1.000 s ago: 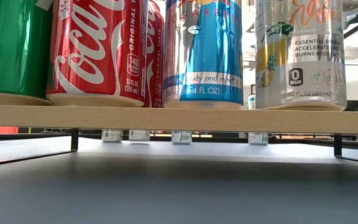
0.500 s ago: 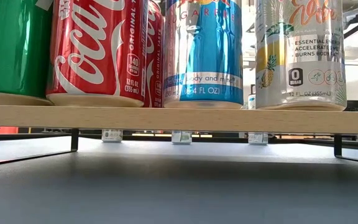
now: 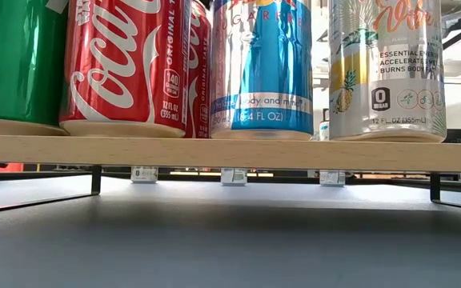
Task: Place canned beverage on shelf
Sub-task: Put the right white-yellow soda can on the shelf aligned with the other white-yellow soda can
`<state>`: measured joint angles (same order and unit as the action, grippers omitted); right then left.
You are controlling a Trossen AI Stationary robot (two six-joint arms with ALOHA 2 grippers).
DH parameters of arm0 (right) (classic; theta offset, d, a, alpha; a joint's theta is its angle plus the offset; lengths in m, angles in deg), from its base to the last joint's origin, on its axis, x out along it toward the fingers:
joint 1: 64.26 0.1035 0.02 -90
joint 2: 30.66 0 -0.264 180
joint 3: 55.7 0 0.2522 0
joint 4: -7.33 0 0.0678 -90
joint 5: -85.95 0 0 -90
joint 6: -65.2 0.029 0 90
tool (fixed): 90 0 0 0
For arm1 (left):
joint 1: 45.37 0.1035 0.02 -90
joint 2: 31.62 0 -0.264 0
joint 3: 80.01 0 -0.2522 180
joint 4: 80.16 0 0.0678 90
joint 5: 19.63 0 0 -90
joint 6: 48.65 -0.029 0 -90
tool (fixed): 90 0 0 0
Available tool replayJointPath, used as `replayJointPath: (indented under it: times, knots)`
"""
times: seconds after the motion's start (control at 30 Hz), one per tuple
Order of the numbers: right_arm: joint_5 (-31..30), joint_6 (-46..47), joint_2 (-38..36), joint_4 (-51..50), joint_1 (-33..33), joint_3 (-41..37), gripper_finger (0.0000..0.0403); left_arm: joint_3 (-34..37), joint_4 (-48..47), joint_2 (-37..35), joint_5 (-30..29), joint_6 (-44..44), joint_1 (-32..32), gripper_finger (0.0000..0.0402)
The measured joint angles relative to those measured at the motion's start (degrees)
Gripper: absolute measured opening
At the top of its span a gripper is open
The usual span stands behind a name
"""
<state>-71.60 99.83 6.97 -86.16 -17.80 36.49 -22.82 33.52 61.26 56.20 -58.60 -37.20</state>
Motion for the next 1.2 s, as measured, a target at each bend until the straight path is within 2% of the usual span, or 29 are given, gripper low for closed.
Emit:
replayJointPath:
  times: [0.2,0.43,1.2]
  knots:
    - [0.07,1.36,0.0,-3.02,0.0,0.0,0.0301,0.53,4.78,0.03,-3.34,2.92,-5.23,0.025]
    - [0.14,4.39,0.0,-5.55,0.0,0.0,0.0301,0.63,10.19,0.05,-6.63,5.85,-7.56,0.025]
    - [1.31,4.55,0.0,-5.55,0.0,0.0,0.0301,0.71,21.44,0.03,-5.55,8.55,-8.6,0.0251]
